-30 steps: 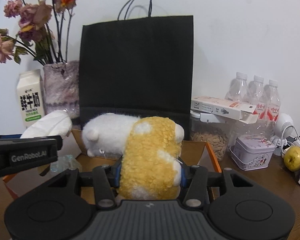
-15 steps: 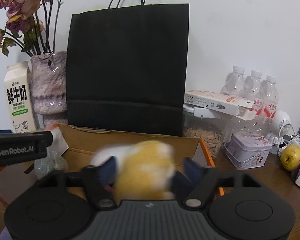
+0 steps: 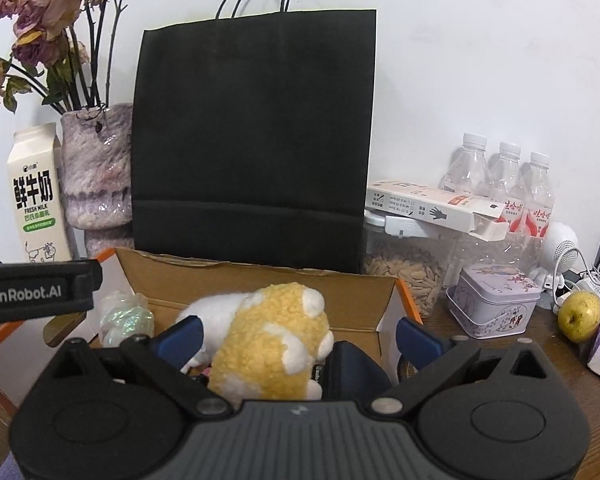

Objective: Organize objects
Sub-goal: 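Open the left tool to drop the cloth while the right tool releases the plush into the box, then move both tools back toward the lavender pouch and red flower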

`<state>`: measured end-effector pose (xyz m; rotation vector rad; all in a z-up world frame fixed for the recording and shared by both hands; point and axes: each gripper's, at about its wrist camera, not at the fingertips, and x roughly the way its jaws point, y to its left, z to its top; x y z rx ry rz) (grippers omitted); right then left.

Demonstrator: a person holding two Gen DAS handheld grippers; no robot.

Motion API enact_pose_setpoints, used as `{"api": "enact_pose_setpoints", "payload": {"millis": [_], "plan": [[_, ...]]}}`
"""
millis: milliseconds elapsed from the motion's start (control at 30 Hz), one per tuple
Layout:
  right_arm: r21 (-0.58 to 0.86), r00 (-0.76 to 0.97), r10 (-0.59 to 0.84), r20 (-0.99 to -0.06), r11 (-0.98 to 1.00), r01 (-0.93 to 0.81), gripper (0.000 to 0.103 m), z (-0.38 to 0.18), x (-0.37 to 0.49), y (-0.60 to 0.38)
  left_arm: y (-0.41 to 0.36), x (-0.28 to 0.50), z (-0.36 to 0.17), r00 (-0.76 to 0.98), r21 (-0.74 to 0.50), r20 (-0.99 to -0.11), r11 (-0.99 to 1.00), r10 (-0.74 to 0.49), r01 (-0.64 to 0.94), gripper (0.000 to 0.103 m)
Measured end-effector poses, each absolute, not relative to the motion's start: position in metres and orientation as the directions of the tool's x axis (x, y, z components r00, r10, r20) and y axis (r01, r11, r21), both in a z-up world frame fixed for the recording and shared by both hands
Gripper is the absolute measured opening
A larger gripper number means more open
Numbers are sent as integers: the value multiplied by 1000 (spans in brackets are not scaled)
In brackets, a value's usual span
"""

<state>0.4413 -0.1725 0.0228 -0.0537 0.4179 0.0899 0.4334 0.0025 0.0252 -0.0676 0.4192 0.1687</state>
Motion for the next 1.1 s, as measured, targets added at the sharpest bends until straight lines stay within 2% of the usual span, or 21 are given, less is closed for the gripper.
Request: {"api": "enact_pose_setpoints", "payload": {"millis": [467,1100], "plan": [[-21,912,94,-399,994,-111,103,29,430,-174,-2,423,29,901,-38,-415,988,123,-152,103],[-10,926,121,-358,991,-133,103,42,381,-178,5,371,41,908,-54,-400,986,121,-155,103]]}}
